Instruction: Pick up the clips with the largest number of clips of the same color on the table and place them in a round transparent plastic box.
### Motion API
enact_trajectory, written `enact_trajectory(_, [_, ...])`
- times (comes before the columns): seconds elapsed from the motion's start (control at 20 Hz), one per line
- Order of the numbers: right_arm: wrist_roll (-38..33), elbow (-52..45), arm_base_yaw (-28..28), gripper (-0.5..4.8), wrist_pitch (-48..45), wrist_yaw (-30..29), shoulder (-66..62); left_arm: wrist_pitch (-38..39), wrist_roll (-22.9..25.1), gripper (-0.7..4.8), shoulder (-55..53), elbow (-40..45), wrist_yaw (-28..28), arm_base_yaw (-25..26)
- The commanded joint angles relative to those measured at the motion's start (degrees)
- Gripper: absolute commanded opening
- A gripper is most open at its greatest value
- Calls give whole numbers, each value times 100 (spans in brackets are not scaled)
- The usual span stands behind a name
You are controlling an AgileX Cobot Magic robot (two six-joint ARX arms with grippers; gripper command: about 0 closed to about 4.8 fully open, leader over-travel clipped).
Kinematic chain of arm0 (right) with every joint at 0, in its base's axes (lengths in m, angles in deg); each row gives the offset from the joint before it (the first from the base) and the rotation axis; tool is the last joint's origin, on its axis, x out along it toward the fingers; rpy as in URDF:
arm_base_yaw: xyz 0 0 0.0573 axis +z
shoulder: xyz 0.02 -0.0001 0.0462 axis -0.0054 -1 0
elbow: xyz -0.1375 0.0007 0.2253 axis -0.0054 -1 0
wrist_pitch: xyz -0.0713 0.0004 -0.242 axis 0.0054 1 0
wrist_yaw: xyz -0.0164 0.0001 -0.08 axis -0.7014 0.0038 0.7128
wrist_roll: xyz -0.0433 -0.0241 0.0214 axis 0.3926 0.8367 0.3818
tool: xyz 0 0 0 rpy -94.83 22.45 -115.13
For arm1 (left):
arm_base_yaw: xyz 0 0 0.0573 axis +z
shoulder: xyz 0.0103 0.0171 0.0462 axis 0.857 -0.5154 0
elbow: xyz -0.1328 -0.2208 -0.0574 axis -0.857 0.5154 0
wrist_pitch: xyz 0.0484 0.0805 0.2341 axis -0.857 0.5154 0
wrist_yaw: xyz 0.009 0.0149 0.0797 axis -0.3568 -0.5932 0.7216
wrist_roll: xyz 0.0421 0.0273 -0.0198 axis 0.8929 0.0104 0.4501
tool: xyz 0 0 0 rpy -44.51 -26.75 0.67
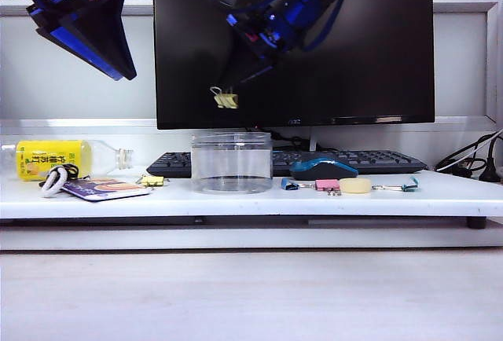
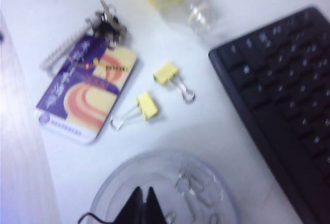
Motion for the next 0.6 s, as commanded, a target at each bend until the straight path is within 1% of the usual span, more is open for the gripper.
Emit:
enact_trajectory(0.05, [-131,20,-11,-1,-173,138,-116,-26,-105,161,11,-17,-42,0])
enact_trajectory(0.25, [-133,17,-9,1,-87,133,-282,-22,-251,161,11,-17,-44,-2])
enact_trajectory(0.3, [-133,17,-9,24,-79,118,-317,-22,-269,161,11,-17,-44,-4])
enact_trajectory(0.4, [-151,17,-9,124,-72,125,-328,-22,-275,161,11,-17,-44,-7])
enact_trajectory(0.6, [-151,17,-9,127,-85,142,-328,-33,-361,161,0,-15,-44,-7])
